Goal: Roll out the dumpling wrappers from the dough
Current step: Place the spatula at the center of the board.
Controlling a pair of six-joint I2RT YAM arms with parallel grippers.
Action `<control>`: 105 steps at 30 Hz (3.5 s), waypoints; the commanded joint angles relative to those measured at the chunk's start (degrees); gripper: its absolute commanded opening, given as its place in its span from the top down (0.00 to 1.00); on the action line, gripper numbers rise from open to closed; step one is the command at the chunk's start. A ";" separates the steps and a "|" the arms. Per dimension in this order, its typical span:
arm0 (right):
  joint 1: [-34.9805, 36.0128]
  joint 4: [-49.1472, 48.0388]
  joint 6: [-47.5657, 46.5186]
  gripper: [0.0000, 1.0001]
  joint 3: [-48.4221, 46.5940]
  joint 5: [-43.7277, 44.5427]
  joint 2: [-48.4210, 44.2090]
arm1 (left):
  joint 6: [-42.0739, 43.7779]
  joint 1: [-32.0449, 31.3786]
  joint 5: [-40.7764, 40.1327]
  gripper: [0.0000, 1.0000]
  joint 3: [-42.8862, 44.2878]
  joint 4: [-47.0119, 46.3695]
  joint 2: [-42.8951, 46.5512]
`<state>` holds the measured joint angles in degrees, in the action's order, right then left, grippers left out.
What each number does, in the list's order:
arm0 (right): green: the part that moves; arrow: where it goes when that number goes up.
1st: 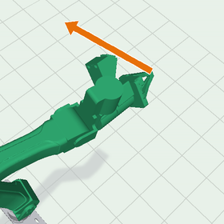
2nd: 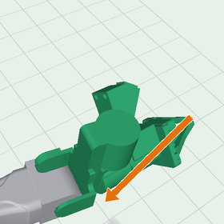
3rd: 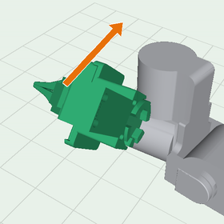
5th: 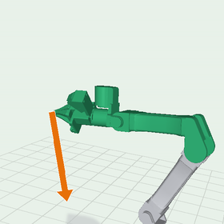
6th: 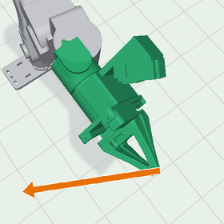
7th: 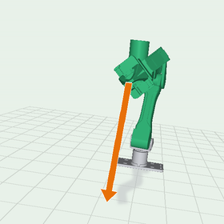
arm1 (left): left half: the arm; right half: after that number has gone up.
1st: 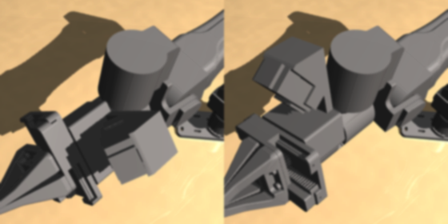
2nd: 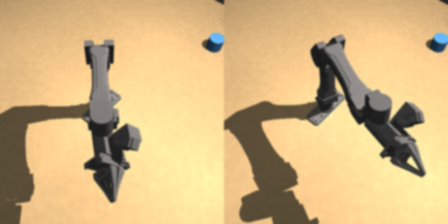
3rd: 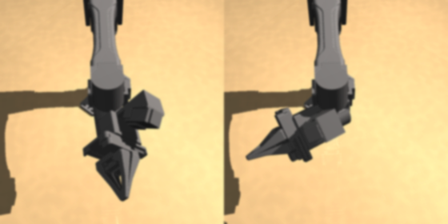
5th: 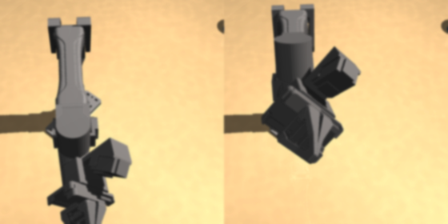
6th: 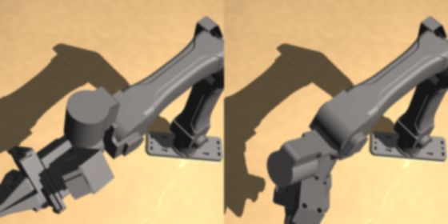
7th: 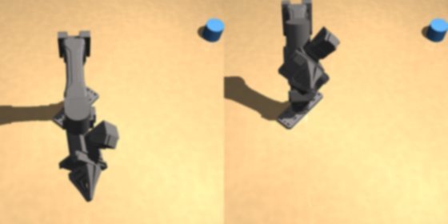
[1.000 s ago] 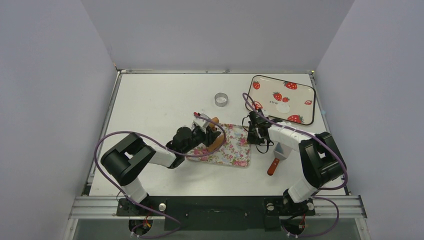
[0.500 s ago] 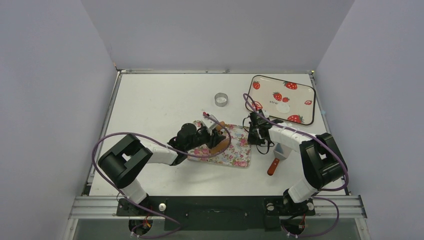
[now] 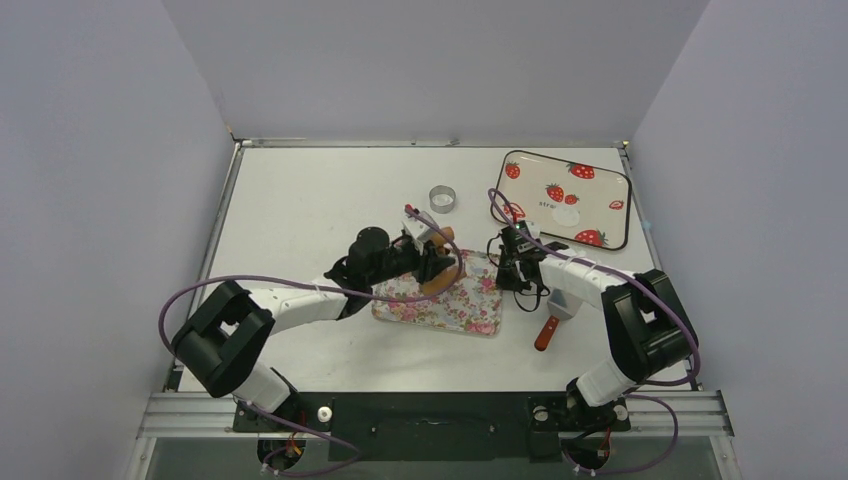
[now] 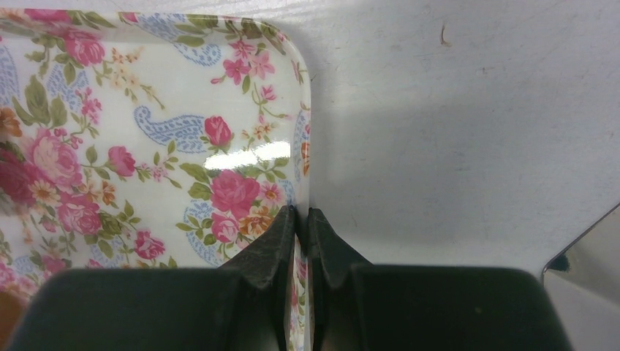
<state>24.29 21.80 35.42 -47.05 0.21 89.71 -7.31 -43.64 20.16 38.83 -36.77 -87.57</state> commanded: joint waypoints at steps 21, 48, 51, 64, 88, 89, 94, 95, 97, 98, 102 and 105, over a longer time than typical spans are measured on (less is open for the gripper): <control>-0.56 1.16 -0.34 1.00 0.60 2.79 1.71 | -0.83 7.42 -22.51 1.00 1.91 -7.24 -4.45; -0.57 1.27 -0.84 1.00 -0.10 3.14 2.18 | -5.36 5.17 -28.57 1.00 -8.65 5.22 -8.08; -0.56 1.27 -0.87 1.00 0.08 3.12 2.27 | -2.87 5.00 -25.87 1.00 -8.64 3.84 -8.36; -0.73 1.64 -1.40 1.00 0.70 4.06 0.34 | -4.06 -1.89 -14.89 1.00 -8.10 5.17 -12.34; -1.36 0.87 -1.13 1.00 2.09 3.72 -0.87 | -2.10 -4.76 2.53 1.00 9.63 15.65 -7.34; -1.40 0.83 -0.96 1.00 2.16 3.72 -0.86 | -2.40 -4.48 2.14 1.00 10.81 16.02 -6.71; -1.35 -0.39 1.74 1.00 4.26 3.38 -1.76 | -6.82 -1.09 -9.04 1.00 14.50 16.52 -4.54; -1.35 -0.72 3.03 1.00 4.69 3.33 -2.06 | -6.88 -0.78 -12.04 1.00 15.88 16.85 -4.08; -1.35 -1.42 5.31 1.00 6.63 3.24 -3.14 | -7.22 0.25 -16.27 1.00 18.18 19.82 -3.21; -1.31 -2.07 6.04 1.00 7.20 3.23 -3.49 | -7.70 0.89 -18.57 1.00 19.66 20.78 -2.86; -0.30 -3.47 9.08 1.00 10.35 3.19 -5.63 | -10.32 2.89 -20.98 1.00 23.02 25.85 -1.08; 1.61 -2.83 10.15 1.00 12.17 3.70 -8.14 | -11.84 3.13 -18.86 1.00 22.86 23.89 0.93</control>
<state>23.88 14.74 42.89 -38.52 0.89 83.40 -15.75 -40.75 2.17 58.30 -11.27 -92.14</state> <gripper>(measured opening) 0.034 0.253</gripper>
